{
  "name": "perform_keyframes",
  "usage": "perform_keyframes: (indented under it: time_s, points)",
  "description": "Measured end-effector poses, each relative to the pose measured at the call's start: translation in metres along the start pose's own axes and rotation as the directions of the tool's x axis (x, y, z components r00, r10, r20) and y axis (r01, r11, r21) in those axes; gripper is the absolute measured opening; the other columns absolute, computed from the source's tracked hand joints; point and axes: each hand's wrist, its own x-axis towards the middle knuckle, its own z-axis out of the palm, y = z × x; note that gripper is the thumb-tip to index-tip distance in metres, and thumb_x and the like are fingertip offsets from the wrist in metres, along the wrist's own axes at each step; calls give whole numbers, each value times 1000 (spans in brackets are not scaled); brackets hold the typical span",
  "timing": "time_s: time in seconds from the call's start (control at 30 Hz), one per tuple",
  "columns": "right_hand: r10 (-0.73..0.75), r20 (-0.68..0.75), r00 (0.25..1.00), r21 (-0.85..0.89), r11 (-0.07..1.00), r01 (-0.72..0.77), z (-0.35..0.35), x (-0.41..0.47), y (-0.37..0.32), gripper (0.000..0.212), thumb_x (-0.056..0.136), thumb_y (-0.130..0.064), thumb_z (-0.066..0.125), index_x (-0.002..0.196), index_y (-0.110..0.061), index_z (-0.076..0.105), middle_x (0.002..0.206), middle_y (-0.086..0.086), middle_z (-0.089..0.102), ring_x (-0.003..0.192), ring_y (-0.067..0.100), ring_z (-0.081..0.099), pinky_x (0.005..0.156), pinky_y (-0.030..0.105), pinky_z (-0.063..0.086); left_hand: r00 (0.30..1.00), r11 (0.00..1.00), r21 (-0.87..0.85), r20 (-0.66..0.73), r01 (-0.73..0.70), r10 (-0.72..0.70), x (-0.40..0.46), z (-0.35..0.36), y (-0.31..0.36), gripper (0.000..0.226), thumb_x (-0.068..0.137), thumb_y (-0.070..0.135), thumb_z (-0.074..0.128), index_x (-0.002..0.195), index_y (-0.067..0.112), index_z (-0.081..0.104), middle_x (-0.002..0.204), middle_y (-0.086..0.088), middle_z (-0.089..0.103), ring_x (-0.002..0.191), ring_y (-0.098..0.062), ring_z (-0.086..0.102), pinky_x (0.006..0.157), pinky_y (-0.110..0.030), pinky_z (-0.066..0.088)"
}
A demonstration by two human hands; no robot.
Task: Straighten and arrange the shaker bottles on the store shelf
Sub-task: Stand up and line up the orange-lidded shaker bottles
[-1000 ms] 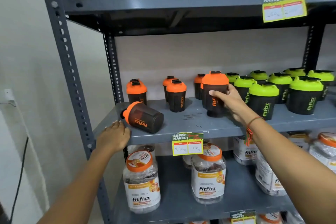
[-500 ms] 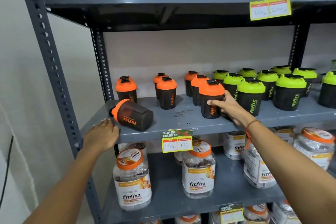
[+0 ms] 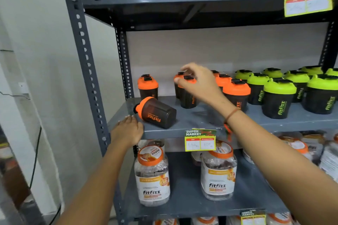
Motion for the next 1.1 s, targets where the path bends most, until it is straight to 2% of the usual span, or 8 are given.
perform_keyframes:
  time_s: [0.1, 0.17, 0.27, 0.4, 0.57, 0.67, 0.83, 1.1]
  points:
    - [79, 393, 916, -147, 989, -23, 39, 10, -27, 65, 79, -70, 63, 118, -19, 64, 115, 5, 70, 104, 24, 64, 84, 32, 48, 1000, 1000, 5, 2, -7, 7, 0, 0, 0, 59, 101, 34, 20, 150, 2, 24, 159, -16, 23, 146, -24, 23, 119, -40, 19]
    - [150, 545, 825, -314, 949, 35, 62, 13, -37, 79, 72, -83, 56, 114, -16, 62, 116, 8, 69, 96, 29, 63, 75, 36, 46, 1000, 1000, 13, -6, -10, 10, 1, 0, 0, 59, 101, 34, 20, 150, 2, 24, 158, -16, 24, 146, -25, 24, 119, -40, 19]
    - [255, 622, 740, -478, 873, 101, 87, 17, -45, 89, 60, -92, 55, 107, -16, 60, 113, 8, 69, 85, 27, 55, 69, 34, 41, 1000, 1000, 27, -15, -10, 10, 1, 1, 0, 59, 101, 34, 21, 149, 2, 27, 157, -16, 27, 145, -26, 26, 118, -41, 21]
    - [308, 674, 671, -478, 875, 79, 101, 18, -35, 82, 58, -84, 66, 108, -19, 60, 113, 5, 68, 89, 26, 58, 75, 34, 48, 1000, 1000, 26, -17, -3, 3, 1, 3, 0, 59, 100, 35, 20, 149, 3, 27, 158, -15, 27, 145, -26, 27, 118, -42, 20]
    - [307, 606, 734, -298, 943, -148, 94, 11, -6, 69, 62, -73, 73, 106, -22, 59, 109, 2, 66, 92, 22, 61, 78, 34, 52, 1000, 1000, 9, -13, 8, -8, 1, 2, 1, 59, 100, 34, 19, 150, 3, 25, 158, -16, 25, 145, -27, 26, 119, -42, 19]
    - [324, 473, 819, -26, 935, -355, 81, 5, 12, 62, 58, -64, 80, 100, -25, 57, 101, -5, 66, 92, 16, 63, 73, 29, 52, 1000, 1000, 11, -7, 5, -5, 0, 3, 1, 60, 99, 34, 18, 150, 3, 24, 158, -16, 25, 145, -27, 26, 119, -43, 20]
    - [378, 355, 855, 492, 702, -515, 54, -10, 41, 61, 54, -52, 85, 107, -37, 61, 106, -6, 72, 98, 12, 69, 74, 24, 55, 1000, 1000, 14, -13, 4, -4, 0, 4, 0, 60, 100, 35, 17, 151, 4, 24, 159, -15, 24, 146, -26, 25, 120, -43, 19]
    - [403, 322, 857, 682, 529, -505, 37, -45, 88, 74, 61, -32, 89, 128, -20, 58, 125, 3, 70, 118, 17, 64, 103, 38, 50, 999, 999, 32, -36, 1, 1, 0, 6, 0, 60, 101, 37, 17, 150, 5, 26, 158, -14, 27, 145, -25, 27, 119, -42, 21]
